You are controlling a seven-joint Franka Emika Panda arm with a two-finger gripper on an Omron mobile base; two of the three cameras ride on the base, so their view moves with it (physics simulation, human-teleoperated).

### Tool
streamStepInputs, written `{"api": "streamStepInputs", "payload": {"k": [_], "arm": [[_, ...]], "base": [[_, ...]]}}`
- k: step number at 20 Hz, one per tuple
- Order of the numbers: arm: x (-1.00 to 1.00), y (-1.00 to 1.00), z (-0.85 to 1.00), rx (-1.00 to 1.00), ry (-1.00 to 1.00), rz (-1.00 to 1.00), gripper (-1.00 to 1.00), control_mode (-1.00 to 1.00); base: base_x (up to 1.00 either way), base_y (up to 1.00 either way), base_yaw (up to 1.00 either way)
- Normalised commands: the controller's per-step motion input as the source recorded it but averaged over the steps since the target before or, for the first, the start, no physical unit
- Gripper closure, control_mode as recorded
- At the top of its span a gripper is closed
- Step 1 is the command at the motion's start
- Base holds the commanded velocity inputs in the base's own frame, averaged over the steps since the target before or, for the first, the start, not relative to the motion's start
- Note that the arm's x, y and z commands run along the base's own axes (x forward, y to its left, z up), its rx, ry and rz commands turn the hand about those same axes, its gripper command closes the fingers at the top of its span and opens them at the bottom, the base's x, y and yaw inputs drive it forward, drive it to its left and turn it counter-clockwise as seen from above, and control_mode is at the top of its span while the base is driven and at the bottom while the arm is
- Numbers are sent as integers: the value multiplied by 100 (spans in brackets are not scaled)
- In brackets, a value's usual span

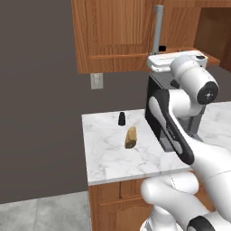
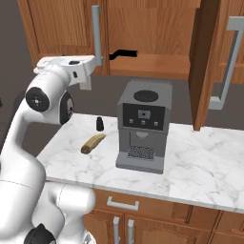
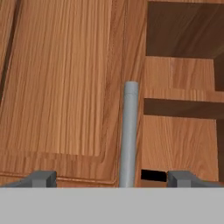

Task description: Pick the pan from the cabinet and place it on the stove. Then turn on the stove burner for the pan.

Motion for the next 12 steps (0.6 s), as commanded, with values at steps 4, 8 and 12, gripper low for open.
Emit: {"api": "streamStepInputs", "payload": {"k": [4,8,12], "arm": [[28,0,21,0,-1,0,-100,-100],[32,0,11,0,0,-3,-100,-100],[32,1,2,0,0,-5,-100,-100]], "base": [[0,0,0],[0,0,0],[0,0,0]]}}
